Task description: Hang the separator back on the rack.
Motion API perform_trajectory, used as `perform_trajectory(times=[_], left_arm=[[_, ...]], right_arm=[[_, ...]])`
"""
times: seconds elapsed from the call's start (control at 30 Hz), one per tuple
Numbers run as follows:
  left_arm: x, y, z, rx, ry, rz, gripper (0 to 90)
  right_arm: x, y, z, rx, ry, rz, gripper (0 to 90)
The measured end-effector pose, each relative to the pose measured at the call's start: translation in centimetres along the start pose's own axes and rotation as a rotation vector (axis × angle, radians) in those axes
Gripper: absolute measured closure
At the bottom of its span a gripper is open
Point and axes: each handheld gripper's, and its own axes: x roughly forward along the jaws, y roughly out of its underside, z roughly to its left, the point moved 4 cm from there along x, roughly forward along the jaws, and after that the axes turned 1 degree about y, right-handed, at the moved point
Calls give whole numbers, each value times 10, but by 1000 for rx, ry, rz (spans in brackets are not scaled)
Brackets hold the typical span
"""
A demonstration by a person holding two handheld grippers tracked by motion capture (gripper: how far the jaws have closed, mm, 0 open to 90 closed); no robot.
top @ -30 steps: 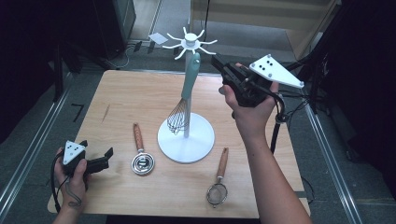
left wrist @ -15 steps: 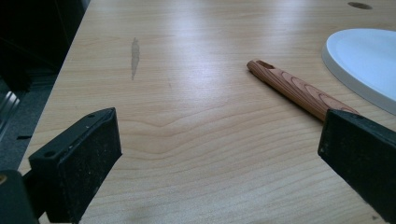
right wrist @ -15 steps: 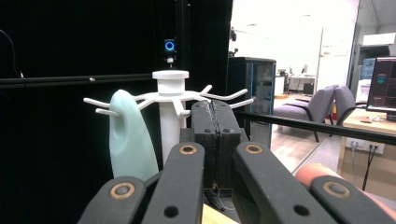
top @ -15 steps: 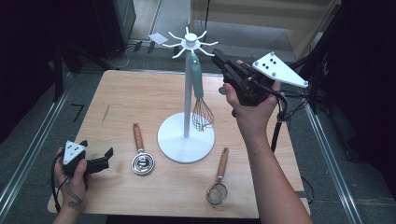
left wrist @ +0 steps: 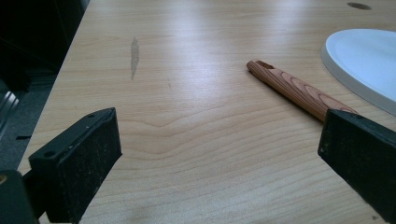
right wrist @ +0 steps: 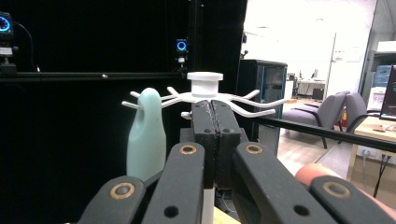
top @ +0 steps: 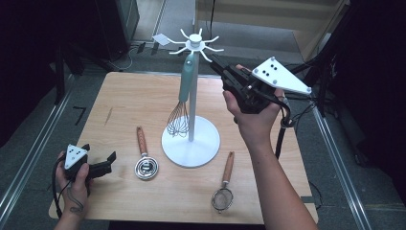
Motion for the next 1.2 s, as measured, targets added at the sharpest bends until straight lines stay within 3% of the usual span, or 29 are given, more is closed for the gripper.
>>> perform_trajectory(times=[0.77, 1.03, 1.2], left_arm=[[0, 0, 0, 1, -2, 3, 0], [0, 0, 0, 1, -1, 1, 0], [0, 0, 0, 2, -2, 2, 0]], right_arm=[[-2, 4, 16, -11, -38, 16, 900], [-10, 16, 9, 11, -10, 43, 897], [-18, 34, -1, 25, 12, 77, 885]])
